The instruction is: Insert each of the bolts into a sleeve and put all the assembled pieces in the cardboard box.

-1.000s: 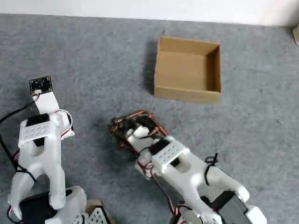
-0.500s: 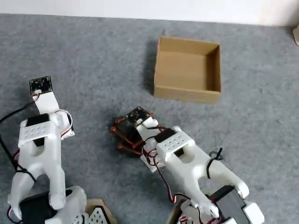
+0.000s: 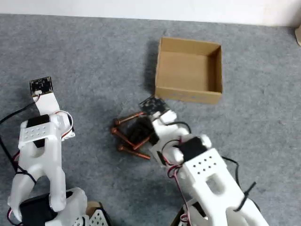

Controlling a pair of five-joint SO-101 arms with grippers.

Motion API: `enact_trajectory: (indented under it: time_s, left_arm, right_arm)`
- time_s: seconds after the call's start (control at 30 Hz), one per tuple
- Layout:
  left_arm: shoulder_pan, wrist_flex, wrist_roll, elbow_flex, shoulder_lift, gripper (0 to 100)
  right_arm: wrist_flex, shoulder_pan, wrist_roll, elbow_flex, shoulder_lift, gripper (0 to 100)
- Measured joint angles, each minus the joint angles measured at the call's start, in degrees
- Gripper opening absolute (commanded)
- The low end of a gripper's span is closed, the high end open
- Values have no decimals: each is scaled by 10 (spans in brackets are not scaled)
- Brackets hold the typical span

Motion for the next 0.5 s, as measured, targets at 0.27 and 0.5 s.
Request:
enact_trajectory:
  time_s: [0.27, 0.5]
  left_arm:
    - [153, 0, -1, 0, 0, 18]
    - [185, -21, 0, 0, 0, 14]
  right_arm:
    - [-31, 44, 0, 79, -65, 5]
    - [-84, 91, 0, 193, -194, 5]
